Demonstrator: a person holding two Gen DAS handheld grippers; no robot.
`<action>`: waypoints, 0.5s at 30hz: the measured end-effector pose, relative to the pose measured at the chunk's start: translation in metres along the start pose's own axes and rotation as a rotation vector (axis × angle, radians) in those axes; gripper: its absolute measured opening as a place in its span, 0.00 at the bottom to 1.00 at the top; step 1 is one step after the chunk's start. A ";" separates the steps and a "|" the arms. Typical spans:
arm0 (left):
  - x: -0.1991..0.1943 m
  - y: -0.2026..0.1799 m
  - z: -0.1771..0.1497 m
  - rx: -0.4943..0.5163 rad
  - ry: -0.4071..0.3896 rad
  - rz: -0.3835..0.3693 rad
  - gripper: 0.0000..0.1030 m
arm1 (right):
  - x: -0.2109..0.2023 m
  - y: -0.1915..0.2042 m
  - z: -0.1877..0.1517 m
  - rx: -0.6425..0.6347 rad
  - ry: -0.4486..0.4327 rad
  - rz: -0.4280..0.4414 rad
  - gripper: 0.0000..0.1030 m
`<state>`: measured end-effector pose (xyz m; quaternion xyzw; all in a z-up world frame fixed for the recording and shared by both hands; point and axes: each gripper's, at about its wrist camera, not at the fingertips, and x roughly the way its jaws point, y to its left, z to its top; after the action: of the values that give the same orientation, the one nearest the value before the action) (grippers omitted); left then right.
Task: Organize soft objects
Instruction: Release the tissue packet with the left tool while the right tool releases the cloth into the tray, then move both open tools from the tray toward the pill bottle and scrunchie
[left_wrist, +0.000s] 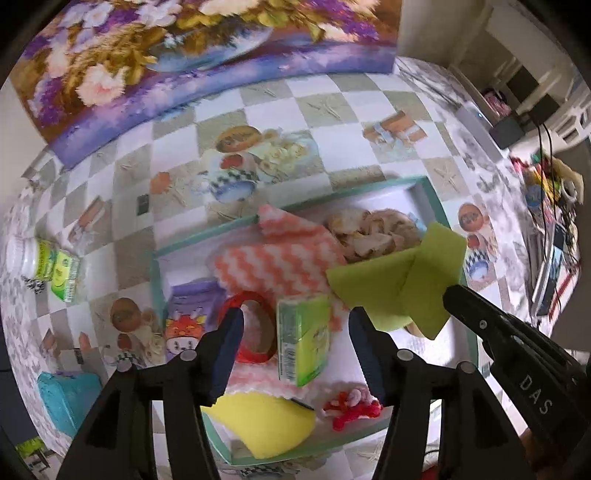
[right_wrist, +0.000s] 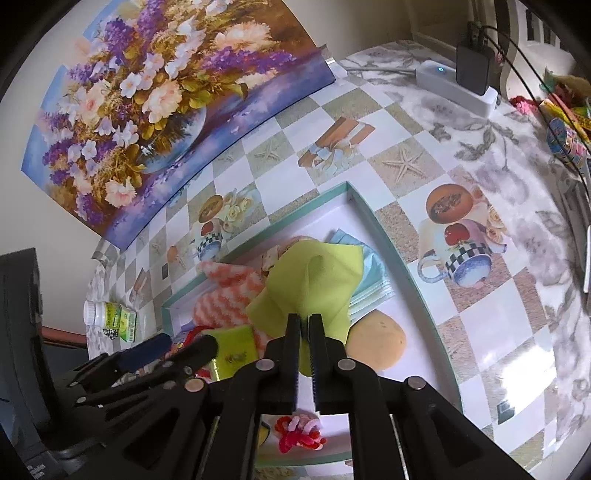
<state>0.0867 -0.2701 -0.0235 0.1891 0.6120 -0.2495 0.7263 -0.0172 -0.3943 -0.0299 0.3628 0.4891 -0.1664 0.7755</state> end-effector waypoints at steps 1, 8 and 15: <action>-0.003 0.002 0.000 -0.010 -0.012 0.006 0.59 | -0.001 0.001 0.000 -0.003 -0.002 -0.004 0.38; -0.020 0.026 -0.006 -0.100 -0.127 0.090 0.74 | 0.002 0.009 -0.001 -0.040 0.000 -0.050 0.63; -0.009 0.063 -0.024 -0.263 -0.168 0.114 0.85 | 0.006 0.010 -0.001 -0.048 -0.015 -0.095 0.86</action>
<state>0.1041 -0.2046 -0.0205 0.1053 0.5647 -0.1403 0.8064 -0.0086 -0.3864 -0.0318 0.3192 0.5038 -0.1939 0.7789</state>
